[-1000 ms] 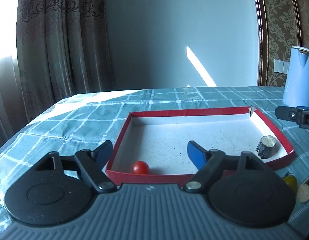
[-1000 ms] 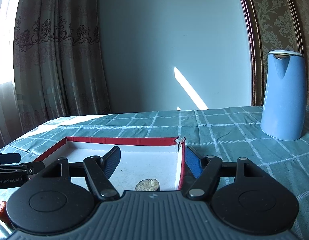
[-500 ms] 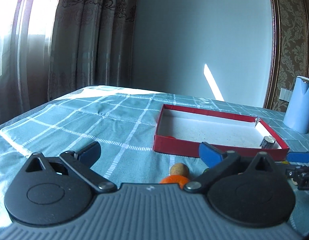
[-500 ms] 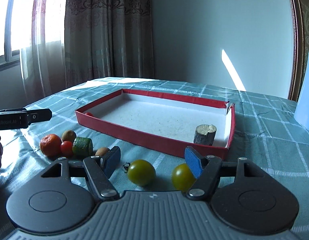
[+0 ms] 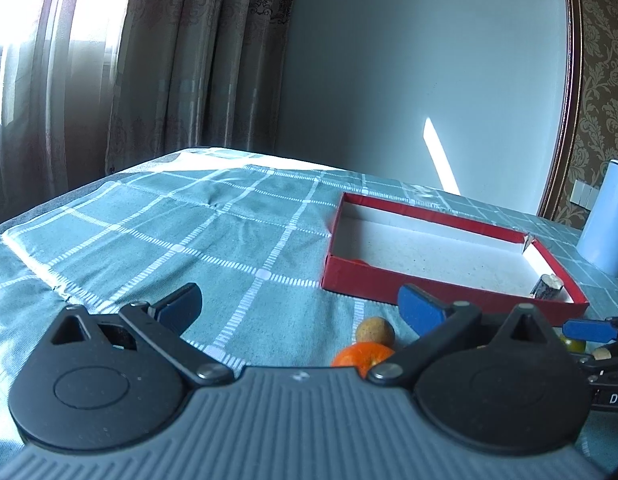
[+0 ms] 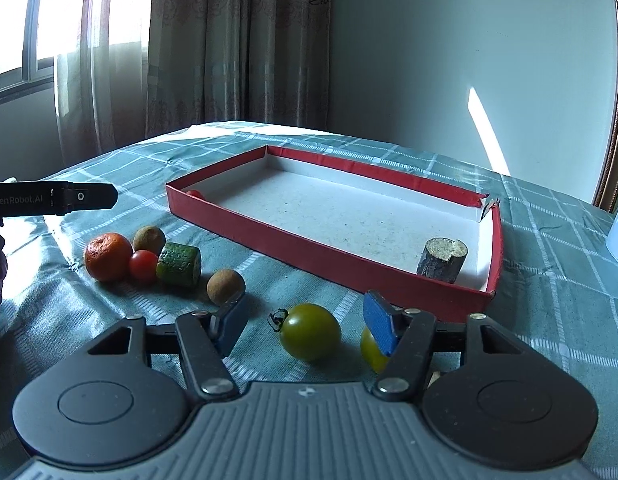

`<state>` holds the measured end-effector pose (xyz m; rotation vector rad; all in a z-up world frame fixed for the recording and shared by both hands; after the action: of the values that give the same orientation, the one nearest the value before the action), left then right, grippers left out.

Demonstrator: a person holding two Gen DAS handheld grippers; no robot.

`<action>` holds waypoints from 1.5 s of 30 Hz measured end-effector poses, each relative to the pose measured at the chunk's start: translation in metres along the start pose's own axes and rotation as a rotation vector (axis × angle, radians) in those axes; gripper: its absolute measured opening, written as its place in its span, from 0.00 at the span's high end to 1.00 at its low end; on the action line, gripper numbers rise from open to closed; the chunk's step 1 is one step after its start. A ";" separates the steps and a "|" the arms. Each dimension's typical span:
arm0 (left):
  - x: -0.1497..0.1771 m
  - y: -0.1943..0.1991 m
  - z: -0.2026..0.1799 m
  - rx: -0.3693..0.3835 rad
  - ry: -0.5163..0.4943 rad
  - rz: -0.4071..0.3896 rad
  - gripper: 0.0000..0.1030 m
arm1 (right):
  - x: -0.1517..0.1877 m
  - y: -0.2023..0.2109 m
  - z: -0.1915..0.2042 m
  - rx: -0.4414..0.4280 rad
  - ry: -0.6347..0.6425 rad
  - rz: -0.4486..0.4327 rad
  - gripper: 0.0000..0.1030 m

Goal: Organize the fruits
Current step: 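Grasp a green tomato with the right gripper, then carry the green tomato into the tray and open the right gripper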

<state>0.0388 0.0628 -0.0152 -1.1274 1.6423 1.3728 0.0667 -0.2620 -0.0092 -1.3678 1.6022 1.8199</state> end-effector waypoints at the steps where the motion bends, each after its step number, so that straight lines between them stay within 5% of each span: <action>1: 0.000 0.000 0.000 -0.002 0.000 0.003 0.00 | 0.000 -0.002 0.002 -0.001 0.008 0.006 0.44; 7: 0.002 -0.004 0.002 -0.018 0.002 0.027 0.00 | 0.002 -0.007 0.011 0.020 0.057 0.029 0.49; 14: 0.004 -0.006 0.005 -0.029 0.016 0.044 0.00 | 0.004 -0.008 0.013 0.103 0.099 0.032 0.68; 28: 0.004 -0.008 0.006 -0.024 0.025 0.060 0.00 | -0.019 0.008 0.004 0.111 -0.019 -0.036 0.69; 37: 0.005 -0.010 0.005 -0.025 0.023 0.069 0.00 | -0.064 -0.005 -0.017 0.296 -0.068 -0.102 0.69; 45: 0.005 -0.011 0.006 -0.017 0.027 0.074 0.00 | -0.072 -0.044 -0.037 0.411 -0.093 -0.057 0.69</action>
<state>0.0468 0.0668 -0.0247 -1.1089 1.7096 1.4265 0.1502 -0.2590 0.0295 -1.1125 1.7448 1.3962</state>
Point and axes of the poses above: each gripper's, at about its wrist camera, not at the fingertips, and y roughly against the way its jaws point, z to its left, x to its underside, the point moved 7 cm from there along -y, roughly the way its jaws point, and after that the axes turned 7 degrees about x, right-handed, at the moved point
